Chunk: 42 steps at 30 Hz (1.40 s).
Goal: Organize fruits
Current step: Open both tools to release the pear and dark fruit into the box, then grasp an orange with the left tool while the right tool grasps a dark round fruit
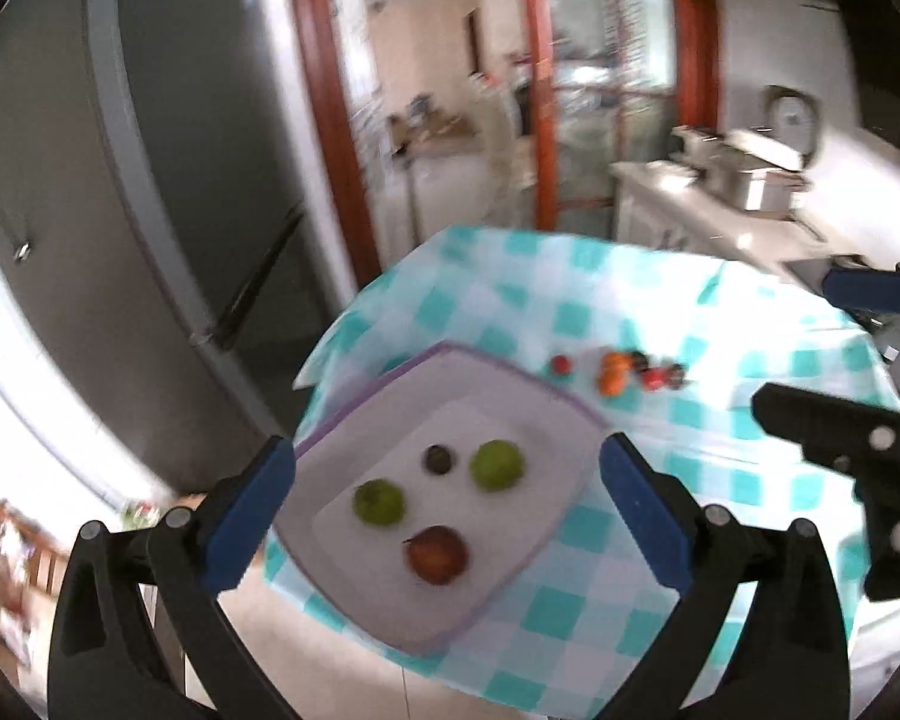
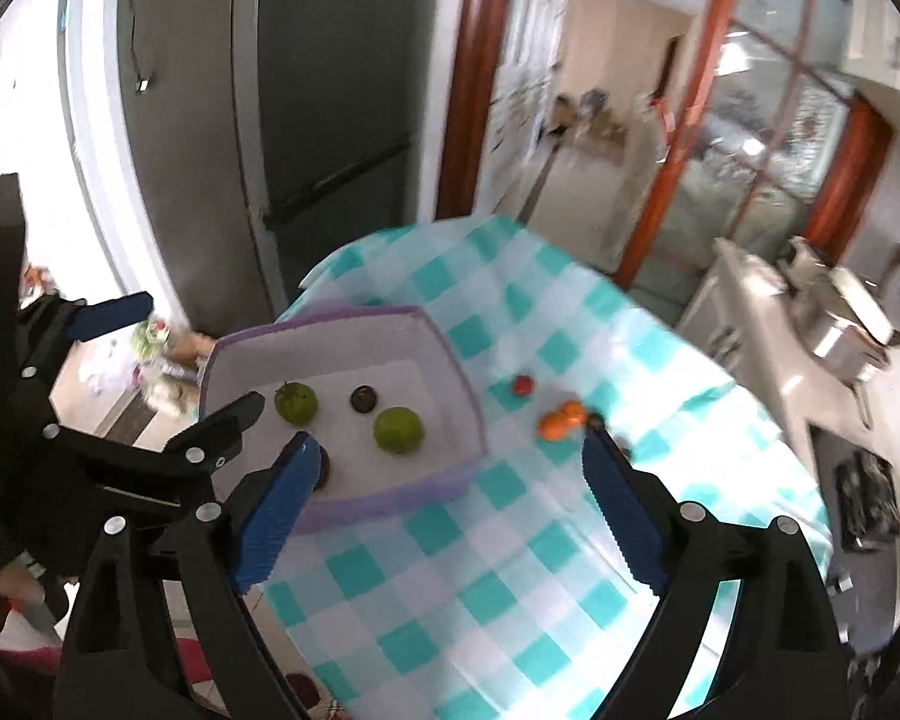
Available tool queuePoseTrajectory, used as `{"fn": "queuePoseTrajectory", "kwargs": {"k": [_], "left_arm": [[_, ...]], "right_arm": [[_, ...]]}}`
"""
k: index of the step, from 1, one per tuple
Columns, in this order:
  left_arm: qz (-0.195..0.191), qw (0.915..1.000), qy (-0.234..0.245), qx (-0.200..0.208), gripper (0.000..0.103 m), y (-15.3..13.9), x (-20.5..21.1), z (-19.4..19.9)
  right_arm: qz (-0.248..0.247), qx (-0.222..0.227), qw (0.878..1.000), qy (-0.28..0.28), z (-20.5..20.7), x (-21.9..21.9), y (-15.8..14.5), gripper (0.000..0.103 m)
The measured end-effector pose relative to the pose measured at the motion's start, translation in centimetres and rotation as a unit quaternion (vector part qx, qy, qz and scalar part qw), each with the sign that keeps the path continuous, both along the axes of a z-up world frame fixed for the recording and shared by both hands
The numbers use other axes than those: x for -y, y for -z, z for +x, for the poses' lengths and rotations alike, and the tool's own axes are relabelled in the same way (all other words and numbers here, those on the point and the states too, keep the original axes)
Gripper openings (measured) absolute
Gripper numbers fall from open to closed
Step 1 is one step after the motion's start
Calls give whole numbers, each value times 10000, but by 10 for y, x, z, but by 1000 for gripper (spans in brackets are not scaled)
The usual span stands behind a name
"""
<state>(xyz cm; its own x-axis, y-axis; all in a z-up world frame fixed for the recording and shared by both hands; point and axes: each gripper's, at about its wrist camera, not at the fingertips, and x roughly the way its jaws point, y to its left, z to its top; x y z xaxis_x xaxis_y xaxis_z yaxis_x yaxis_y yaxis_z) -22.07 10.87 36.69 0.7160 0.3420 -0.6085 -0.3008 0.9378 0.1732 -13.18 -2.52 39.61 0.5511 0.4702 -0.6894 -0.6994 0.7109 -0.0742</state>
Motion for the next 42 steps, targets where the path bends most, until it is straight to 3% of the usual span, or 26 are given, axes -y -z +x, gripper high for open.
{"fn": "queuePoseTrajectory", "kwargs": {"k": [5, 9, 13, 18, 24, 29, 37, 42], "left_arm": [[194, 9972, 683, 234, 102, -3, 34, -34], [20, 9938, 1060, 344, 102, 3, 33, -56], [-285, 9918, 1200, 346, 102, 22, 17, -73], [-510, 9922, 1133, 60, 102, 58, -8, -83], [-817, 9919, 975, 10, 102, 76, -19, -74], [-652, 9905, 1207, -48, 102, 86, -7, -64], [-568, 9913, 1106, -440, 102, 118, -2, -33], [-694, 9906, 1011, -600, 102, 137, 9, 13]], "right_arm": [[425, 160, 9977, 509, -41, 70, -21, 87], [652, 186, 9945, 805, -64, 117, -20, 87], [695, 198, 9902, 1195, -73, 152, -10, 87], [936, 113, 9806, 1716, -80, 184, 5, 87], [975, 72, 9784, 1821, -93, 194, 24, 87], [943, -87, 9792, 1795, -85, 185, 43, 87], [678, -492, 9837, 1594, -27, 154, 90, 87], [431, -959, 9829, 1513, 28, 137, 141, 87]]}}
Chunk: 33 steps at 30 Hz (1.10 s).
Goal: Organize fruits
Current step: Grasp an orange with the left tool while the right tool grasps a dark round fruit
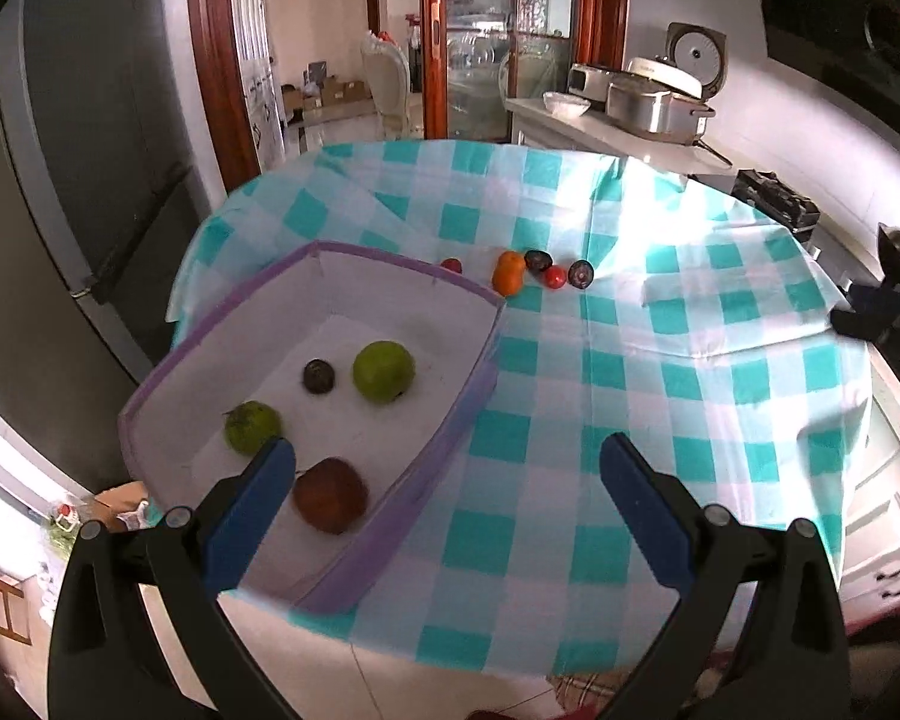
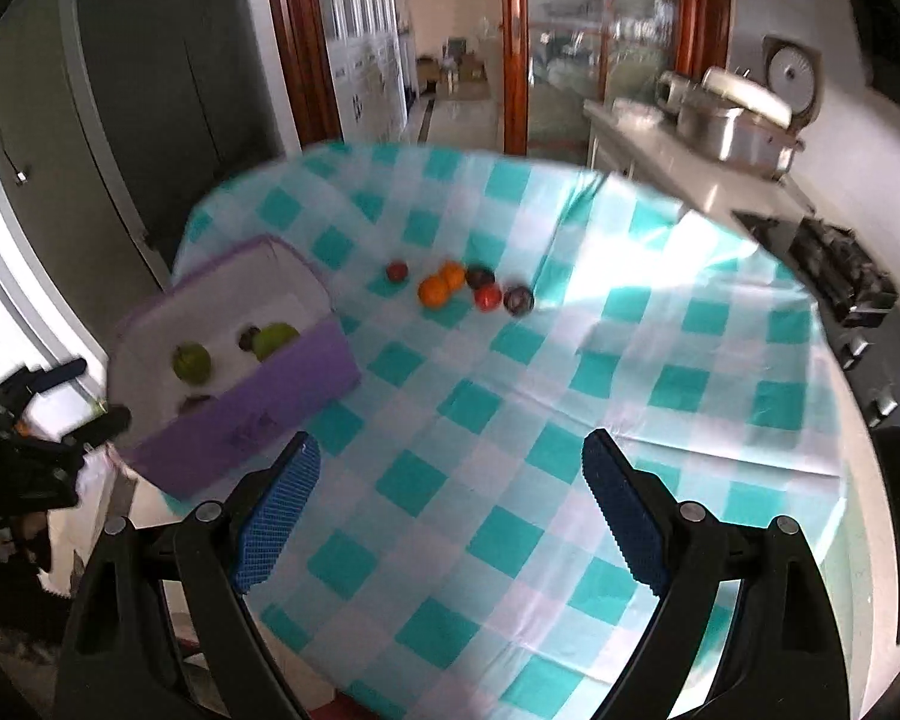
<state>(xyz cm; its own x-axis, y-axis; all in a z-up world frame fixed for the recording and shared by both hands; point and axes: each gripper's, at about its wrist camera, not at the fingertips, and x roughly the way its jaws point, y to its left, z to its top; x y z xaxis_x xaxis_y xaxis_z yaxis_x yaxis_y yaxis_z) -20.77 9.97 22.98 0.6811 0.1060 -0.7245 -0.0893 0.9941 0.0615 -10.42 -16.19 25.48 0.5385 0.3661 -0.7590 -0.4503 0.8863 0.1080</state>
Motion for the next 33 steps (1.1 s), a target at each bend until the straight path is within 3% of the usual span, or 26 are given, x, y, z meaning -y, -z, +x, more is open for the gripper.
{"fn": "queuePoseTrajectory", "kwargs": {"k": [11, 17, 21, 24, 30, 33], "left_arm": [[-95, 9986, 265, -443, 102, 56, 49, 143], [-280, 9985, 67, -463, 101, 83, 52, 231], [-297, 9987, -137, -396, 91, 96, 52, 276], [-255, 9981, -300, -468, 89, 107, 48, 301], [-407, 9931, -728, -829, 89, 138, 39, 339], [-460, 9893, -1032, -928, 89, 158, 37, 354]], "right_arm": [[-165, -725, 9971, -126, 148, -36, 120, 87], [-328, -732, 9966, -207, 229, -63, 171, 86], [-432, -567, 9961, -521, 283, -82, 197, 74], [-644, -504, 9943, -680, 312, -94, 212, 68], [-1071, -268, 9889, -991, 327, -106, 231, 62], [-971, -129, 9888, -1129, 325, -104, 232, 41]]}}
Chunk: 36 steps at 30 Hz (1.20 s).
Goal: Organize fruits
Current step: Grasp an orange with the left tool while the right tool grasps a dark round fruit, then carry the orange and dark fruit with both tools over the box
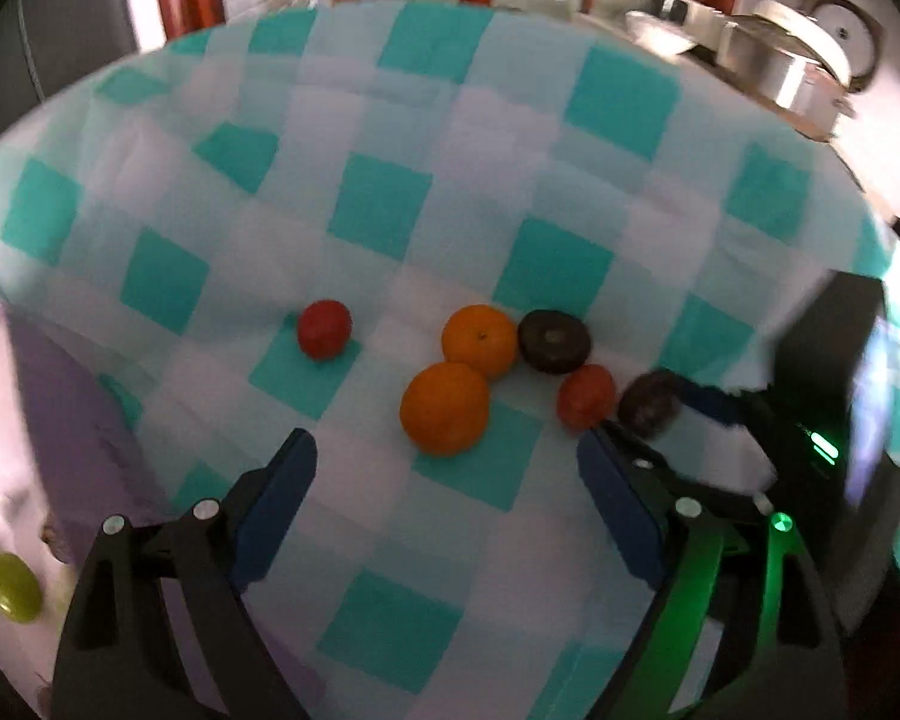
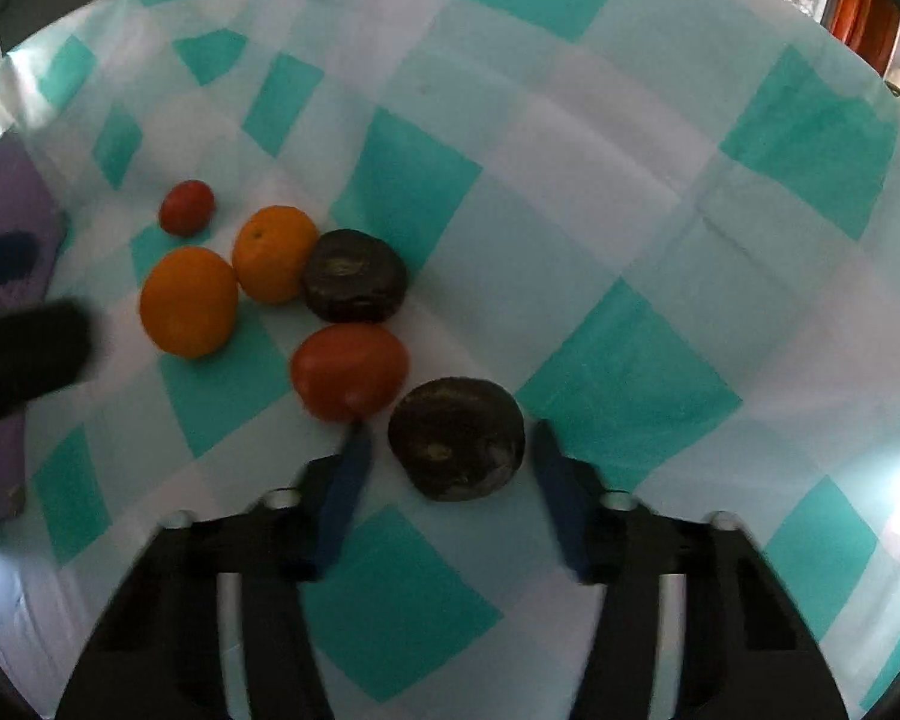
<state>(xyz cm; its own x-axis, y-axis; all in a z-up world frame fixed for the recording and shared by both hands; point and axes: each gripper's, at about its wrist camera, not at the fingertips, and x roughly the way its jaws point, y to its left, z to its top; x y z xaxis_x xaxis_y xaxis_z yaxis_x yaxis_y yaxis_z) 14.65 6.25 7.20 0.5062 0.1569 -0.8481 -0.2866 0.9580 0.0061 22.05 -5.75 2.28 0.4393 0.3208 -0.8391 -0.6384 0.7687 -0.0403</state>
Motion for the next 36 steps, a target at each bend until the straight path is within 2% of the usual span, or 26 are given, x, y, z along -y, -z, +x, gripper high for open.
{"fn": "queuePoseTrajectory", "kwargs": {"k": [2, 5, 11, 12, 14, 16, 19, 22, 26, 30, 32, 34, 36], "left_arm": [[8, 9998, -188, -94, 89, 13, -1, 8], [-92, 9985, -499, -190, 89, 35, -8, 16], [21, 9981, -593, -166, 89, 55, -15, 29], [4, 9982, -575, -196, 85, 58, -15, 32], [240, 9985, -474, -159, 76, 60, -12, 35], [287, 9992, -256, -93, 44, 56, -8, 34], [-27, 9998, 66, -195, 44, 47, -2, 23], [43, 9989, 448, -102, 43, 24, 12, -2], [-23, 9968, 776, 195, 43, -35, 23, -42], [9, 9936, 936, 633, 43, -109, 25, -85], [49, 9915, 984, 848, 43, -149, 17, -122], [104, 9894, 1067, 982, 43, -176, 12, -150], [218, 9864, 1152, 1149, 44, -201, 9, -186]], "right_arm": [[56, 101, 9999, -39, -2, 4, -1, 41], [330, -14, 9993, 153, -2, 17, -6, 41], [674, -53, 9965, 488, -6, 36, -23, 41], [690, -65, 9963, 516, -8, 37, -25, 41], [688, -61, 9961, 555, -9, 40, -25, 41], [687, -88, 9957, 614, -11, 43, -28, 41], [718, -181, 9943, 768, -20, 40, -39, 41], [741, -236, 9925, 940, -37, 49, -55, 41], [834, -243, 9896, 1144, -62, 58, -91, 41], [983, 77, 9885, 1146, -111, 67, -159, 41], [1054, 257, 9880, 1103, -139, 73, -190, 41], [1132, 494, 9868, 1050, -179, 82, -228, 41], [1144, 657, 9864, 979, -209, 87, -251, 41]]}}
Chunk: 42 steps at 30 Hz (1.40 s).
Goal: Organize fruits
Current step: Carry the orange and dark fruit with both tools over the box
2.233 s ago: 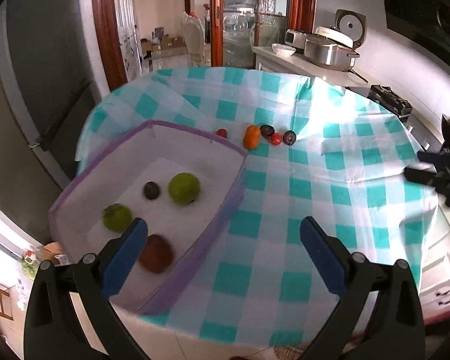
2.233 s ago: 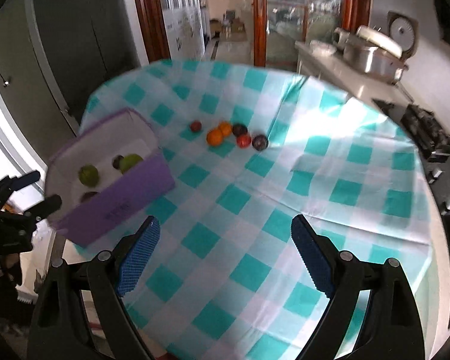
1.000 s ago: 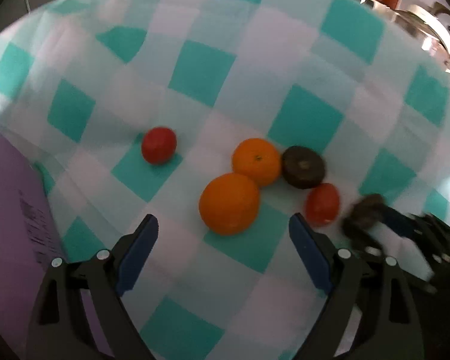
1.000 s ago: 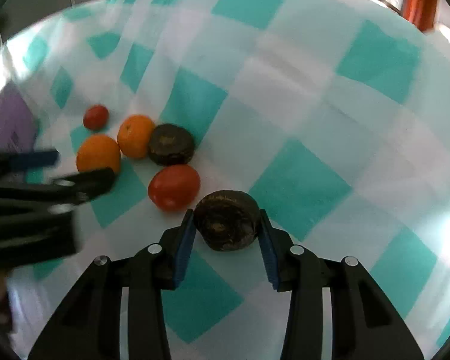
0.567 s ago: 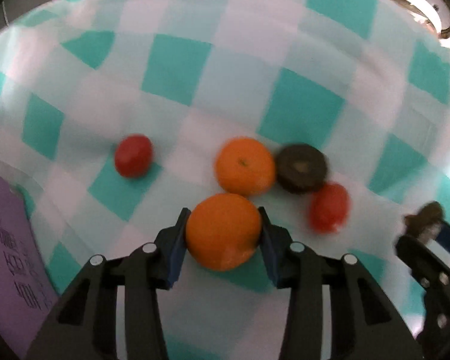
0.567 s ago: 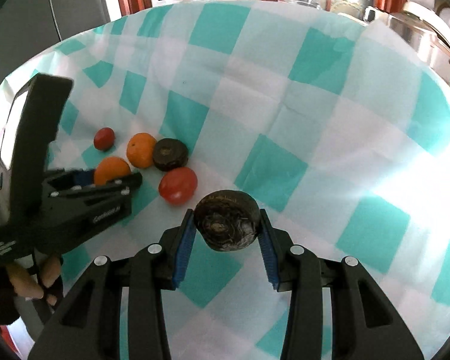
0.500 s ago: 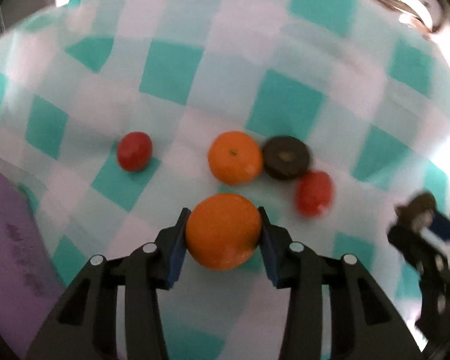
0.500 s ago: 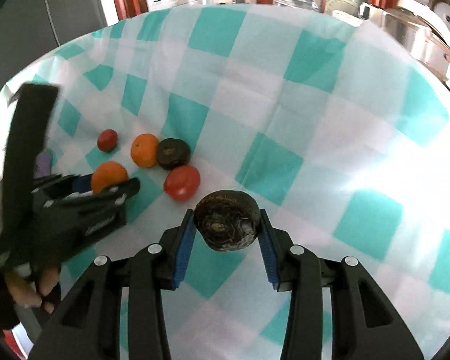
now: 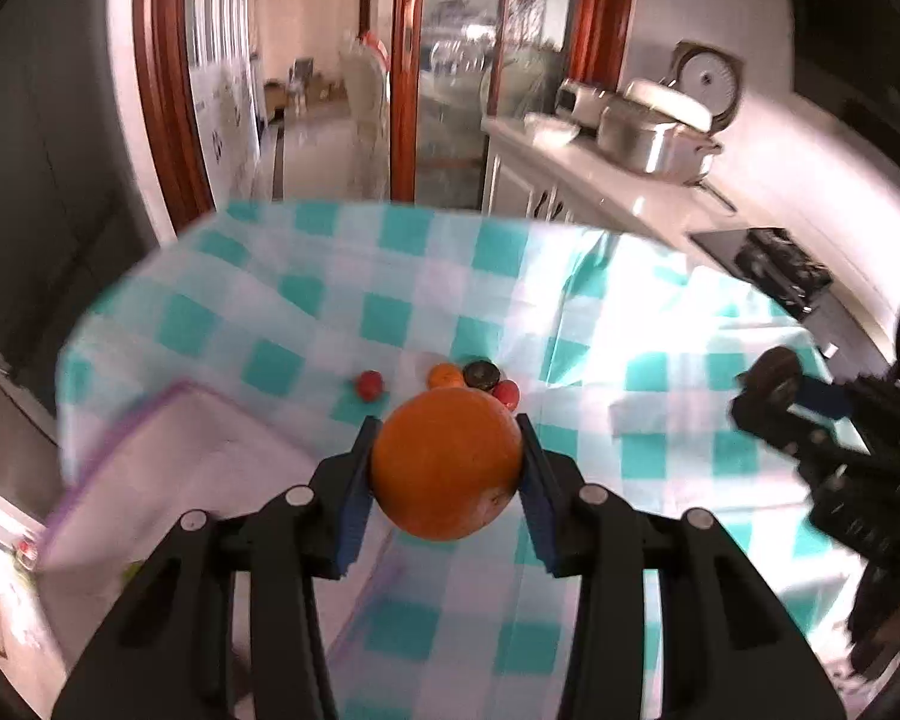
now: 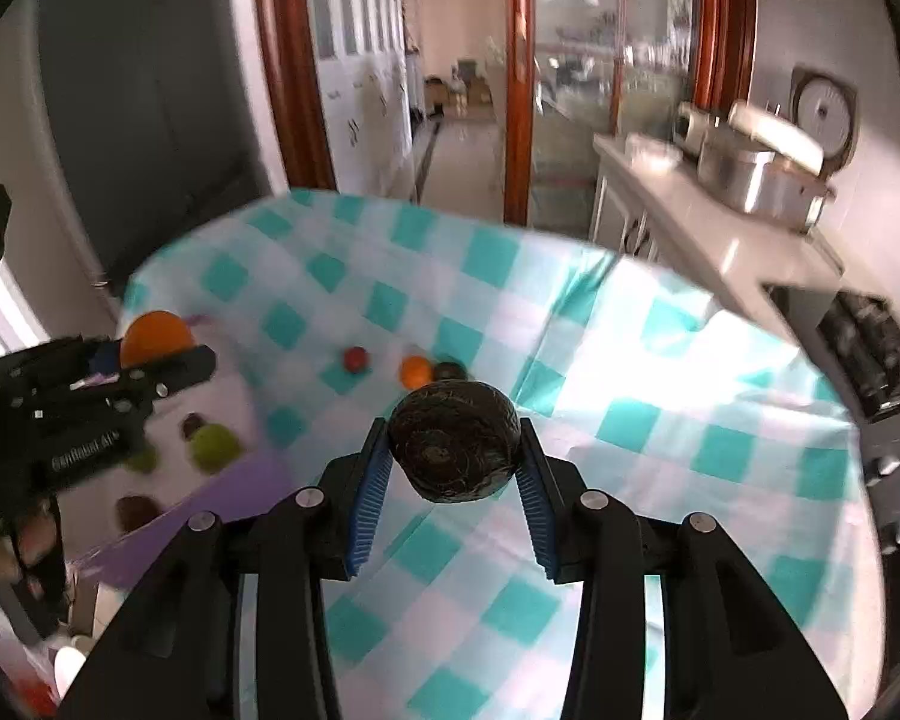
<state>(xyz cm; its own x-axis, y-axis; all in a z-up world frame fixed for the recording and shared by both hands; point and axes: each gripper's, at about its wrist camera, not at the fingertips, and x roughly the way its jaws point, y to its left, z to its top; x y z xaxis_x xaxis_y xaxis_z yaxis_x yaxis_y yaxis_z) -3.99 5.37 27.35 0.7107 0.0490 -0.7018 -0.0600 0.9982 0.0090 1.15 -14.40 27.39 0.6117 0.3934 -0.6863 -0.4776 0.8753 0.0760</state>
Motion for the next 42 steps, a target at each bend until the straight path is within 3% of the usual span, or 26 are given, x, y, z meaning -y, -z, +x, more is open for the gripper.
{"fn": "queuePoseTrajectory", "kwargs": {"k": [6, 10, 16, 28, 37, 42], "left_arm": [[137, 9987, 105, 480, 44, -48, -15, -110], [204, 9970, 211, 717, 44, -57, -21, -160], [164, 9960, 417, 774, 44, -57, -20, -213], [129, 9971, 326, 674, 44, -38, -50, -247], [-223, 9996, -18, 168, 44, 5, -82, -231], [-401, 9977, -533, -145, 44, 36, -109, -212]], "right_arm": [[-41, 461, 9989, -37, -98, 24, -51, 41], [18, 593, 9982, 17, -148, 37, -65, 41], [65, 628, 9979, -169, -187, 29, -71, 41], [-149, 488, 9960, -737, -229, -25, -58, 41], [-478, -13, 9909, -1257, -203, -74, -26, 41], [-658, -378, 9813, -1767, -171, -116, 3, 41]]}}
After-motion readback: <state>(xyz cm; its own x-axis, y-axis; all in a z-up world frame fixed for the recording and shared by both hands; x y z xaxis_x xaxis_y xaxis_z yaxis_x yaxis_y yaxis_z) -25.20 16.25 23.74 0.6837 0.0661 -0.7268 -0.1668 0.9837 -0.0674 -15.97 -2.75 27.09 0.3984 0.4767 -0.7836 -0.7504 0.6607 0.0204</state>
